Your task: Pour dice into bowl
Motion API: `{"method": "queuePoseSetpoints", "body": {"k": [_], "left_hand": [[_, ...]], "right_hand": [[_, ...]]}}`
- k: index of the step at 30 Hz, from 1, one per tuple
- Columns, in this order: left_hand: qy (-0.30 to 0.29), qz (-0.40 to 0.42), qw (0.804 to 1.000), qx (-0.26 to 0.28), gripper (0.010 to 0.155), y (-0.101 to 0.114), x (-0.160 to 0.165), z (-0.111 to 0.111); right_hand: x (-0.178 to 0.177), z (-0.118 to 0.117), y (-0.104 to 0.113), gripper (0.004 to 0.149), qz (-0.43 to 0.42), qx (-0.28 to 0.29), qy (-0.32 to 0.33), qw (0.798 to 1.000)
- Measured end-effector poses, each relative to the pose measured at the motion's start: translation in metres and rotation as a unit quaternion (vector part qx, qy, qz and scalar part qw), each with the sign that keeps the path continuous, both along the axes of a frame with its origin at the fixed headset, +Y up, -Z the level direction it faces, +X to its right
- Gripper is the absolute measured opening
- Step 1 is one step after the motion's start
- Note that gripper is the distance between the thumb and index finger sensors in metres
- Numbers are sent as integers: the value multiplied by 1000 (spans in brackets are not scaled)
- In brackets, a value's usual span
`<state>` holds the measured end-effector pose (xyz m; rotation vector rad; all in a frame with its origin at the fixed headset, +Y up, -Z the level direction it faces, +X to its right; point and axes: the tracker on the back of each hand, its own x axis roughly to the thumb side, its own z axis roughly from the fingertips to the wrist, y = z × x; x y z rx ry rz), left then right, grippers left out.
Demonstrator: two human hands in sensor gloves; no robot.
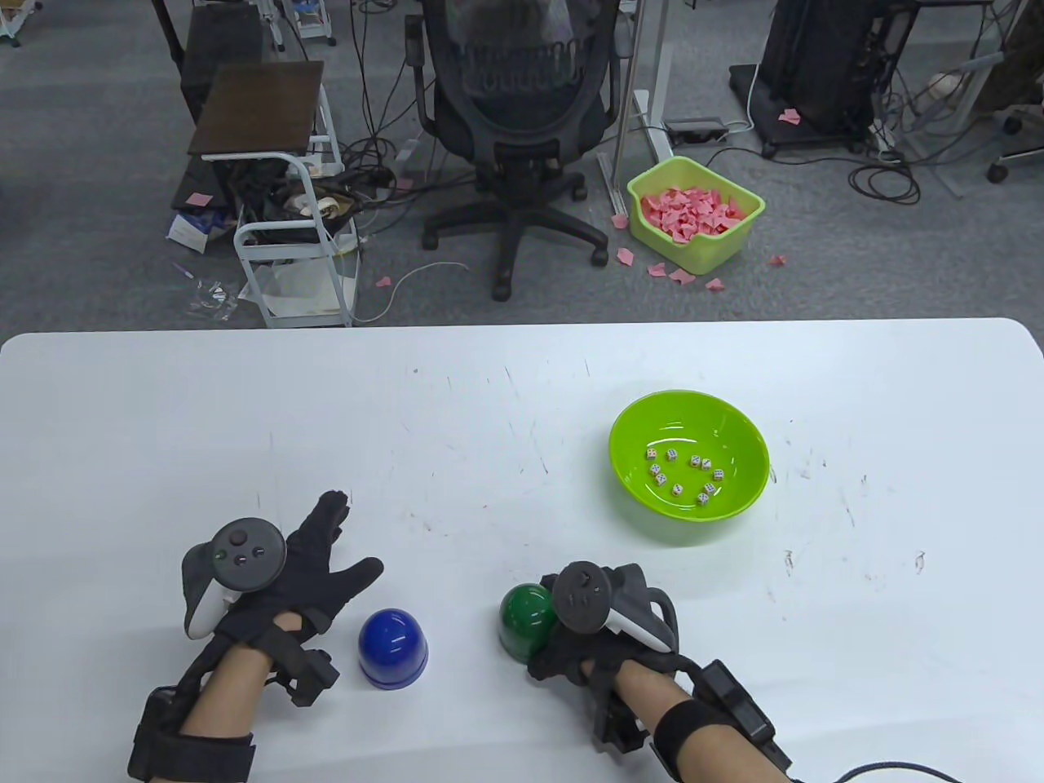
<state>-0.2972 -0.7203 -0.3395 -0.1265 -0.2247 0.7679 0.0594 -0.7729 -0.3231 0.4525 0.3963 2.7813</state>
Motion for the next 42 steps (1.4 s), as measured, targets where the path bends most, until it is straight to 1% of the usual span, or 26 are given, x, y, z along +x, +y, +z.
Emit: {"method": "queuePoseSetpoints", "body": {"k": [2,4,6,10,13,15,18,23,29,38,42], "left_hand": [[0,0,1000,1,99,0,0,0],[-1,0,1000,2,99,1,0,0],[-2,1,1000,8,99,2,0,1],[-6,-8,1000,23,98,5,2,3],[-6,-19,999,39,97,7,5,5],[-7,-31,998,51,96,8,8,6],[-7,-54,996,66,95,7,12,8],[-9,-98,991,91,94,7,20,11],[-13,-150,982,114,94,7,32,15],[-17,-189,975,116,95,1,40,16],[-16,-188,975,114,94,0,40,16]], "right_hand": [[2,0,2,101,5,-4,-2,1000],[5,-1,6,102,-7,-12,-10,1000],[11,-4,15,105,-12,-38,-7,999],[21,-9,37,105,-24,-21,2,999],[26,-12,57,103,-37,11,13,999],[28,-13,68,102,-45,58,15,997],[28,-14,77,102,-63,120,19,991],[29,-16,81,101,-101,189,11,977],[37,-14,74,101,-116,249,-3,962],[50,-5,66,101,-104,266,5,959],[49,-3,66,101,-106,265,8,958]]}}
